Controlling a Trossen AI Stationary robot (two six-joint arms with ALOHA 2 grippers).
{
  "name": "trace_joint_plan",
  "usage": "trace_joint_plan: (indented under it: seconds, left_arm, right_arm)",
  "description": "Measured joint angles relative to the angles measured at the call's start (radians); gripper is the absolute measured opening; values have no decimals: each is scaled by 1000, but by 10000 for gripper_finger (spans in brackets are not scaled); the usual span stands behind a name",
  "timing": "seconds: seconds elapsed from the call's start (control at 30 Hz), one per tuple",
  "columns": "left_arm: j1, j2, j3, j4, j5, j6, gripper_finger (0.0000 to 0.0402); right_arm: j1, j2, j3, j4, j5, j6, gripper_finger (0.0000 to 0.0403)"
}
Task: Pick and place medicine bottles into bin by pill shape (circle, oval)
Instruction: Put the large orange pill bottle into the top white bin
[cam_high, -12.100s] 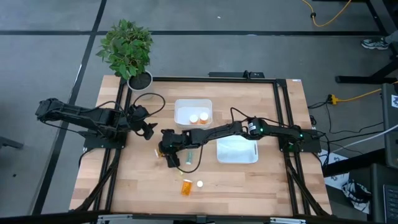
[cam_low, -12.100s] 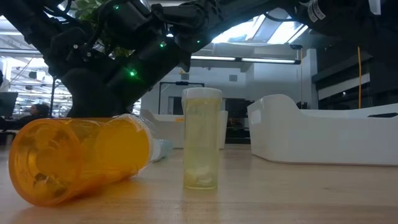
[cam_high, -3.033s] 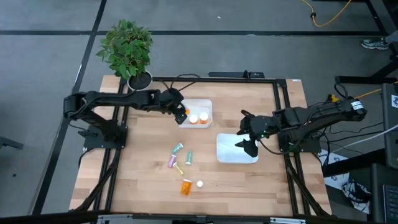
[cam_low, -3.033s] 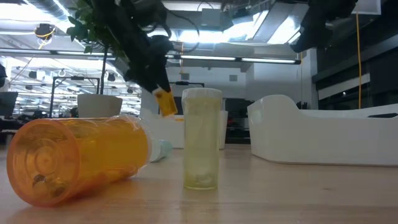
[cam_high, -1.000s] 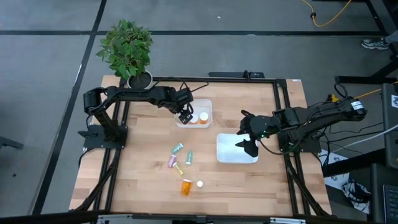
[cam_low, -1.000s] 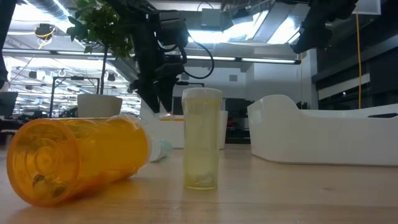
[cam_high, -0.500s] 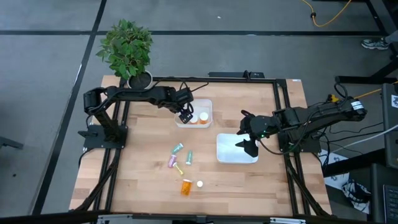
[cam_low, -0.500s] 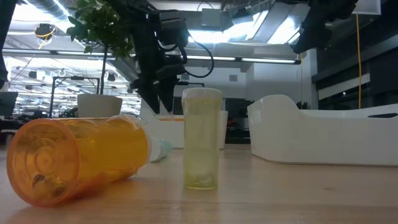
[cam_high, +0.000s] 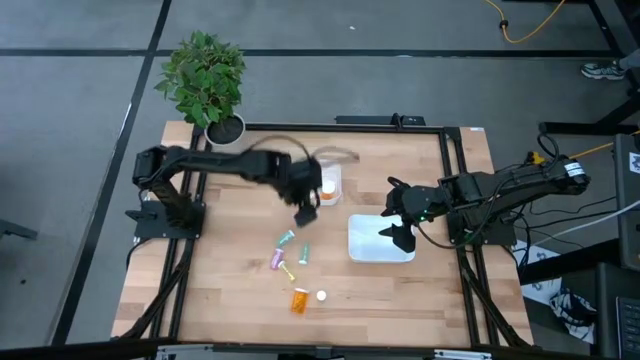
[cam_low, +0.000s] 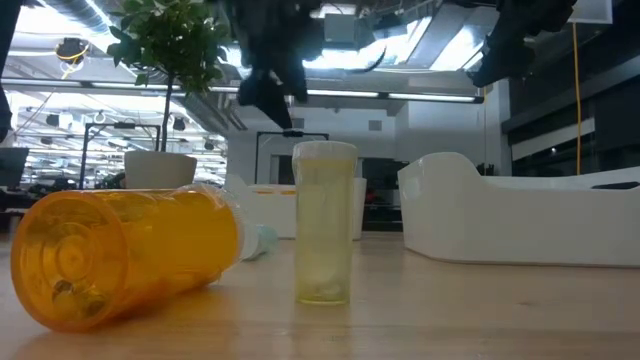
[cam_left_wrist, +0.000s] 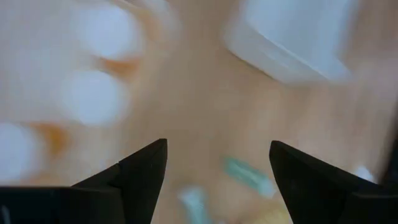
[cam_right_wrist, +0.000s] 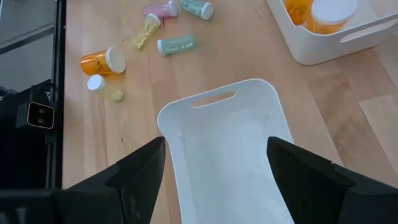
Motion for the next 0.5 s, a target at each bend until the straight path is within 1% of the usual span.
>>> trace_joint_plan:
  seconds: [0.07, 0.17, 0.3, 0.4, 0.5]
  left_arm:
    - [-72, 0, 0, -25, 13, -29, 275]
    - [-182, 0, 0, -54, -7, -108, 275]
    - [-317, 0, 0, -68, -90, -203, 275]
    - [-397, 0, 0, -71, -149, -241, 275]
    - [-451, 0, 0, -74, -214, -265, 275]
  right_arm:
    - [0, 0, 0, 0, 0, 0, 282]
    - [0, 0, 0, 0, 0, 0, 282]
    - [0, 0, 0, 1, 0, 0, 282]
    - [0, 1, 0, 8, 7, 0, 282]
    - [0, 1, 0, 48, 79, 1, 282]
